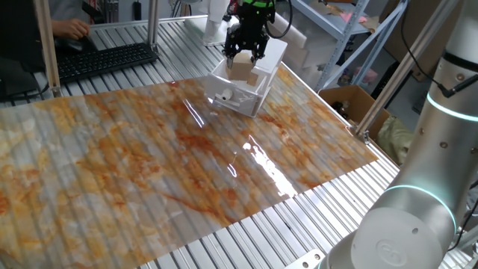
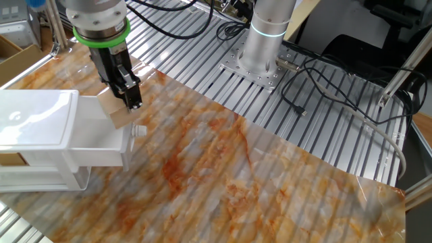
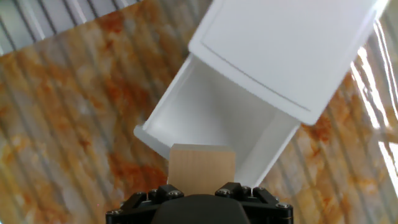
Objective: Take something out of a drawer
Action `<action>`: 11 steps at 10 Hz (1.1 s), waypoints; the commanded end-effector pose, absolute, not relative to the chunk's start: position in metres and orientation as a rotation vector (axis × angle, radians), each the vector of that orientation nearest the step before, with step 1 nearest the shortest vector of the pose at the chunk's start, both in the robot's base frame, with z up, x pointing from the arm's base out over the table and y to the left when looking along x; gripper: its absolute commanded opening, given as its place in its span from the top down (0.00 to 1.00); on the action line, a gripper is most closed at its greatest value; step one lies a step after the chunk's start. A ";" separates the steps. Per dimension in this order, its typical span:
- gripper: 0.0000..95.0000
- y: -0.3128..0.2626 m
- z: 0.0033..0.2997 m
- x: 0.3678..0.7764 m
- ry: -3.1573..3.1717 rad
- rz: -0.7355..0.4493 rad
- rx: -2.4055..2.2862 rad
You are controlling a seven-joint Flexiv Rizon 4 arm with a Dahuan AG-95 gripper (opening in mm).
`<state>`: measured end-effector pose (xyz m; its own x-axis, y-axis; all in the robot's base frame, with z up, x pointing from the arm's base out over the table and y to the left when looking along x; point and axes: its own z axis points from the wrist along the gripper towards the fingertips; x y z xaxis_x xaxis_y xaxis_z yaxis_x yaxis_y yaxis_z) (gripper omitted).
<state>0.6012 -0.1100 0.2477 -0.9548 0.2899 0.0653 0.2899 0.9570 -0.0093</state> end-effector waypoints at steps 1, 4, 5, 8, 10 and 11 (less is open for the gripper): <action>1.00 -0.094 0.251 0.590 -3.028 0.005 -0.439; 1.00 -0.065 0.248 0.570 -3.024 0.010 -0.455; 1.00 -0.054 0.246 0.565 -3.023 0.003 -0.464; 1.00 -0.032 0.234 0.556 -3.037 0.004 -0.381; 1.00 -0.022 0.223 0.553 -3.043 0.005 -0.323; 1.00 -0.016 0.217 0.549 -3.041 0.002 -0.303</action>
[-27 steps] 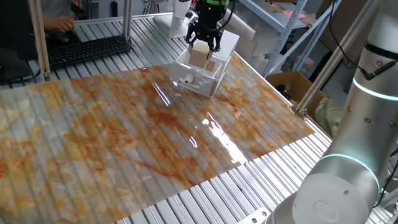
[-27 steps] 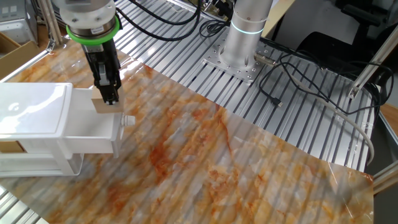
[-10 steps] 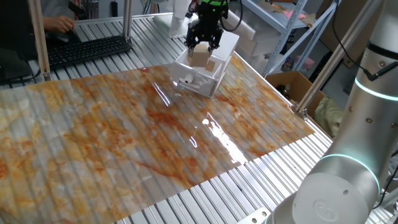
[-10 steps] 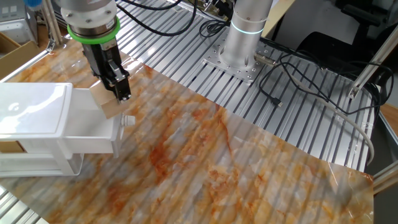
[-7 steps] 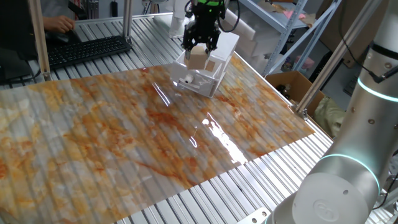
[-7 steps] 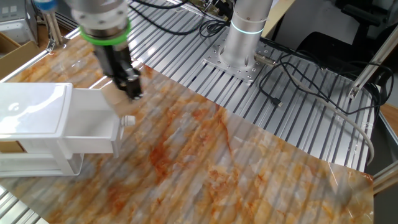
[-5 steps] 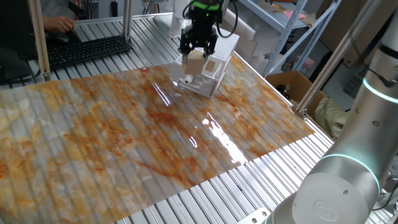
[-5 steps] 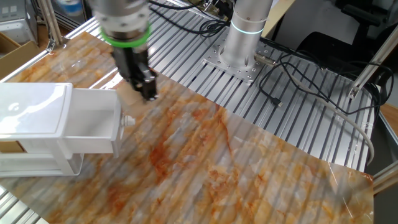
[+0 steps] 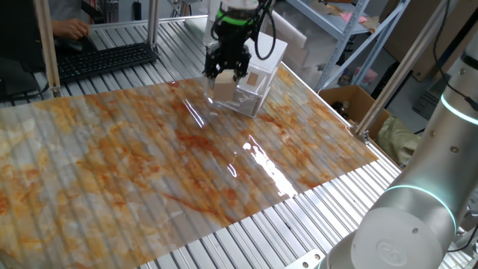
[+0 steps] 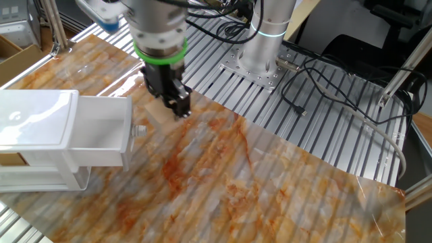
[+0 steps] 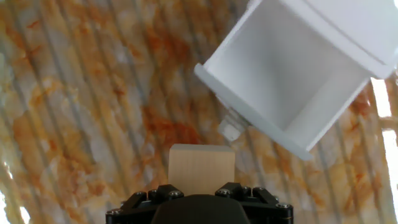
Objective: Take something out of a drawer
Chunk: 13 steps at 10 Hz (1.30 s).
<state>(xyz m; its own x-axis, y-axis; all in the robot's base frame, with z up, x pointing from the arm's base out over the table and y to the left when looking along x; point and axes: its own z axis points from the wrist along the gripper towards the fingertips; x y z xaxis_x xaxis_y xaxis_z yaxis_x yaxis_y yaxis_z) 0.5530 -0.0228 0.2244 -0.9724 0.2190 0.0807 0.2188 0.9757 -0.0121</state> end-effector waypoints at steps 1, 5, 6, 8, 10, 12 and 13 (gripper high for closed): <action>1.00 -0.012 0.211 0.546 -3.044 0.003 -0.298; 1.00 -0.002 0.186 0.537 -3.055 0.004 -0.286; 1.00 0.001 0.176 0.536 -3.061 0.009 -0.273; 1.00 0.002 0.164 0.535 -3.066 0.008 -0.261; 1.00 0.003 0.154 0.536 -3.074 0.014 -0.247; 1.00 0.004 0.143 0.537 -3.082 0.010 -0.243; 1.00 0.004 0.138 0.536 -3.089 0.009 -0.244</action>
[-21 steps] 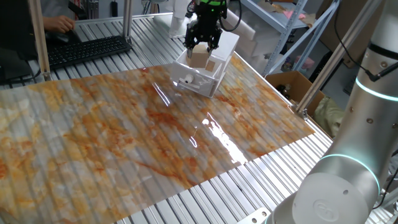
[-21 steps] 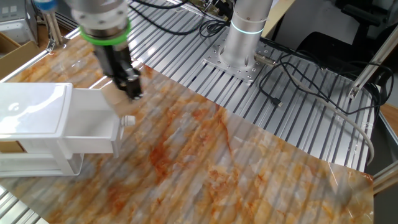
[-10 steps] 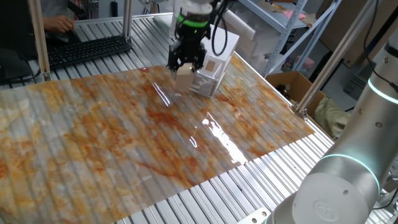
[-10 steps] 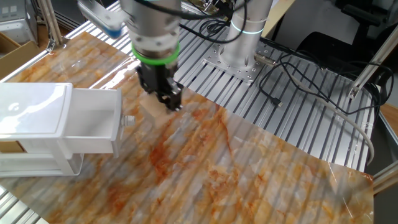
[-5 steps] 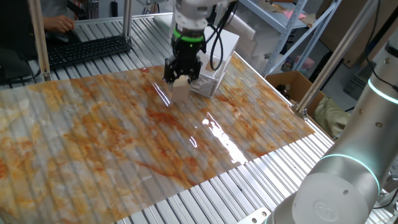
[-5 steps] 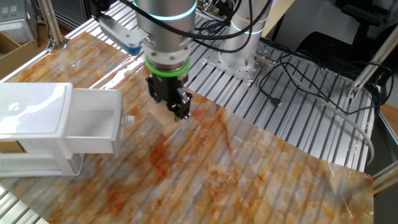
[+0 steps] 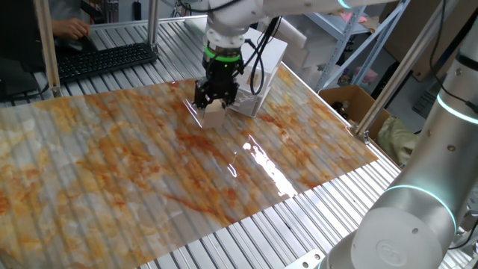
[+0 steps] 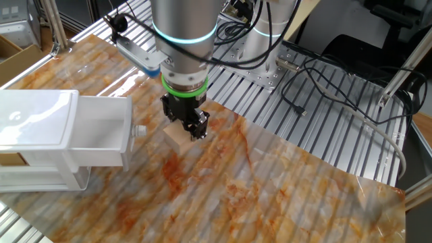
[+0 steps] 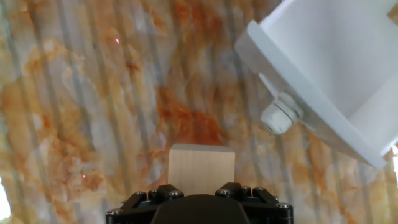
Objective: Take something out of a drawer
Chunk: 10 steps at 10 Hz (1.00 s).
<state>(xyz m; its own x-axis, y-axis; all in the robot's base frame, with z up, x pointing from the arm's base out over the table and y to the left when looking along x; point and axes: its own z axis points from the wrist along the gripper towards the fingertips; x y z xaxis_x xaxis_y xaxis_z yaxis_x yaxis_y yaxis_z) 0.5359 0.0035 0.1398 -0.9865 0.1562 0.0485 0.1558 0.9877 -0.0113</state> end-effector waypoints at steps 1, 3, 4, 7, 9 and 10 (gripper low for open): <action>1.00 0.003 0.131 0.536 -3.098 0.009 -0.244; 1.00 0.003 0.124 0.536 -3.110 0.008 -0.241; 1.00 0.003 0.115 0.535 -3.126 0.003 -0.239; 1.00 0.002 0.099 0.535 -3.154 -0.003 -0.240; 1.00 0.000 0.093 0.535 -3.153 0.001 -0.234; 1.00 0.000 0.092 0.535 -3.156 0.002 -0.237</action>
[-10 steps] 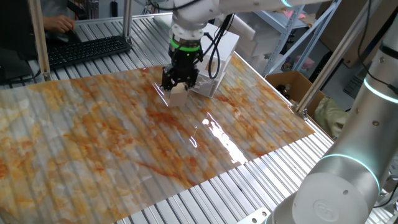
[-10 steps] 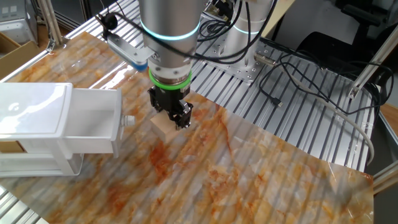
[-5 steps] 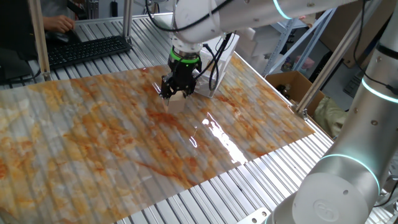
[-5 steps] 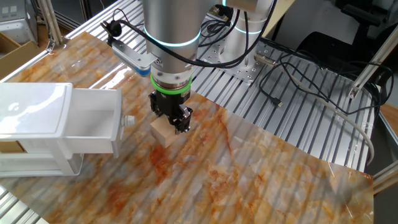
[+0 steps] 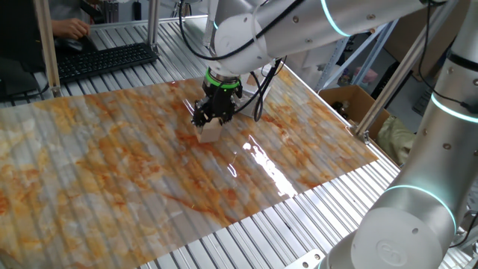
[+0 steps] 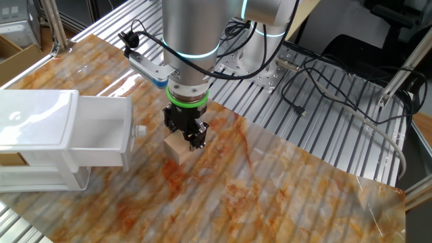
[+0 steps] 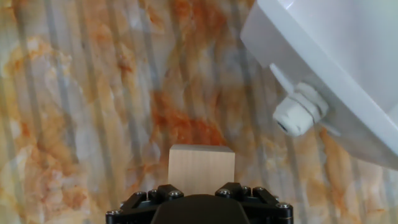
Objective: Take something out of a drawer
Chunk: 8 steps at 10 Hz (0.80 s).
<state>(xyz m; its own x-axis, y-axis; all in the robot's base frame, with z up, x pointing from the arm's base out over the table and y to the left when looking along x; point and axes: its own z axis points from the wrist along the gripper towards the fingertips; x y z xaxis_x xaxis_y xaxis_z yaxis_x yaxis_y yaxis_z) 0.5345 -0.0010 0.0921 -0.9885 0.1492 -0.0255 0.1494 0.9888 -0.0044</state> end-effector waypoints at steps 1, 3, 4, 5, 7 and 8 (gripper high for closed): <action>1.00 0.000 0.092 0.535 3.107 0.000 0.239; 0.80 0.000 0.092 0.533 3.105 0.005 0.300; 0.40 0.000 0.092 0.532 3.102 0.006 0.335; 0.20 0.000 0.092 0.532 3.099 0.007 0.360; 0.00 0.002 0.093 0.531 3.096 0.009 0.392; 0.00 0.002 0.094 0.531 3.099 -0.004 0.381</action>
